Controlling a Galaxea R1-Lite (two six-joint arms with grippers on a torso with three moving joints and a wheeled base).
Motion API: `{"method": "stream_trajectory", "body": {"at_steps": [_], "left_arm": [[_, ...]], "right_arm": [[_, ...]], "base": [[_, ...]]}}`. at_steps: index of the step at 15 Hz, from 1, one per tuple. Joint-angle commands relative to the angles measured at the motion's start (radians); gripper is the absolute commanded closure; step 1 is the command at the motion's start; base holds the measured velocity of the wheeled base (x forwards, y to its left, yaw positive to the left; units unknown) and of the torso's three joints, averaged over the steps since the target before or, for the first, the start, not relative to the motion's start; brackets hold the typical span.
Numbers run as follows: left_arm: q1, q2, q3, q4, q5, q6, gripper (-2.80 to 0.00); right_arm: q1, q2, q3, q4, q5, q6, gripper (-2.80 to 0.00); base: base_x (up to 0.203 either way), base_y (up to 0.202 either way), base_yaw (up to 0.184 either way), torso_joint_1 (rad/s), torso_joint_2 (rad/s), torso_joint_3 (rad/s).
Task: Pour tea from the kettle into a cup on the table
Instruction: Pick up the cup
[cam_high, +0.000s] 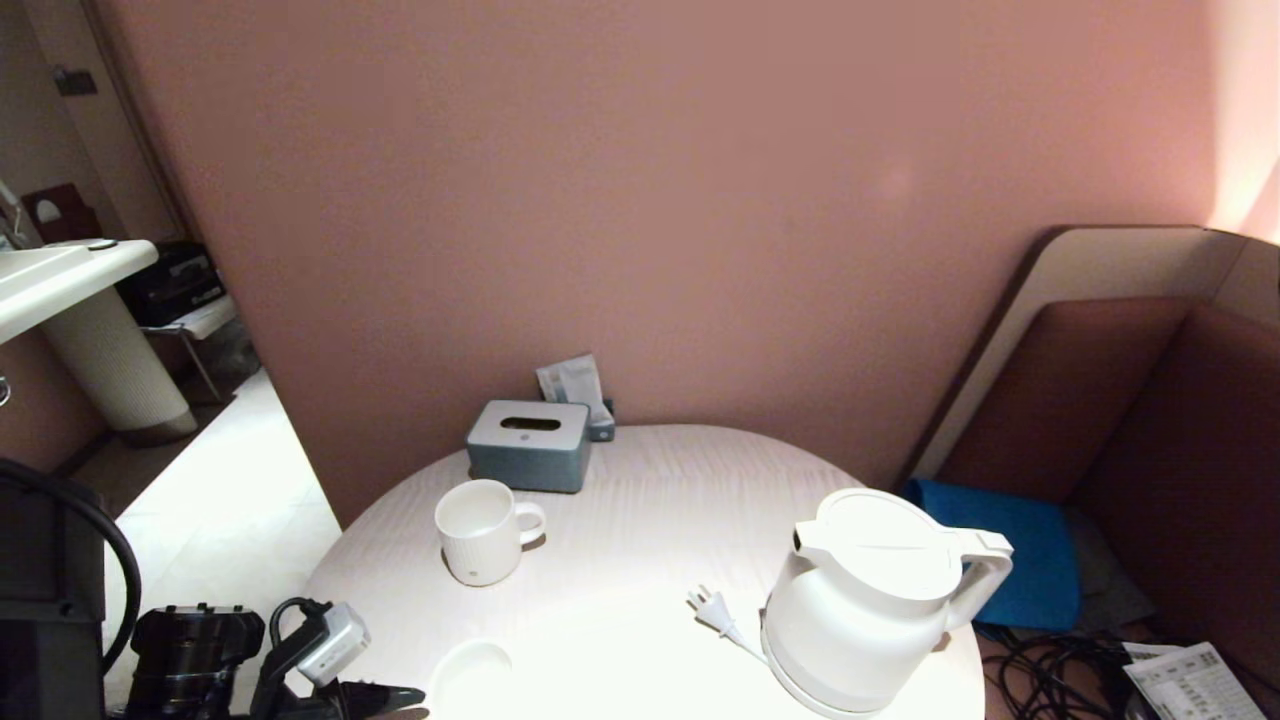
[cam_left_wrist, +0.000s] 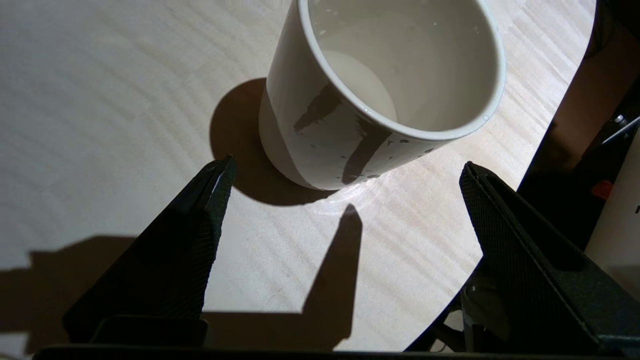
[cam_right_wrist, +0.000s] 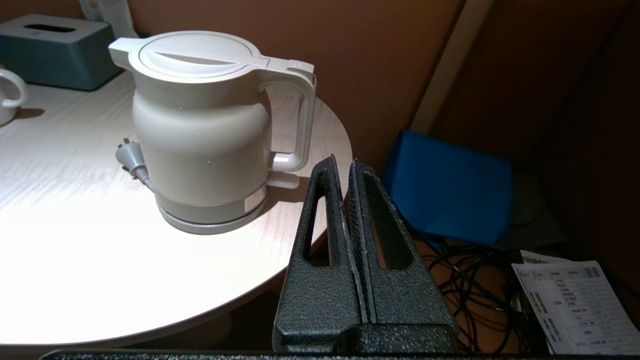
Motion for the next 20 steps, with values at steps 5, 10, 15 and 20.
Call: {"method": "stream_trajectory", "body": {"at_steps": [5,10,15,20], "left_arm": [[-0.04,0.143,0.0,-0.228,-0.004,-0.014,-2.8],[-0.077,0.215,0.0,-0.334,0.002,-0.013,-2.8],[-0.098,0.213,0.0,-0.336,0.003,-0.013,-2.8],[-0.176,0.204,-0.059,-0.337,0.052,-0.064,-2.8]], "right_arm": [[0.0,0.001,0.001,0.0,0.001,-0.001,0.0],[0.0,0.001,-0.001,0.0,0.001,-0.001,0.0],[0.0,0.001,-0.001,0.0,0.001,-0.001,0.0],[0.0,0.001,0.001,0.0,0.001,-0.001,0.0]], "base": [[0.0,0.0,0.0,0.0,0.0,0.0],[0.0,0.0,0.0,0.0,0.0,0.0],[0.0,0.0,0.0,0.0,0.0,0.0],[0.0,0.0,0.0,0.0,0.0,0.0]]}}
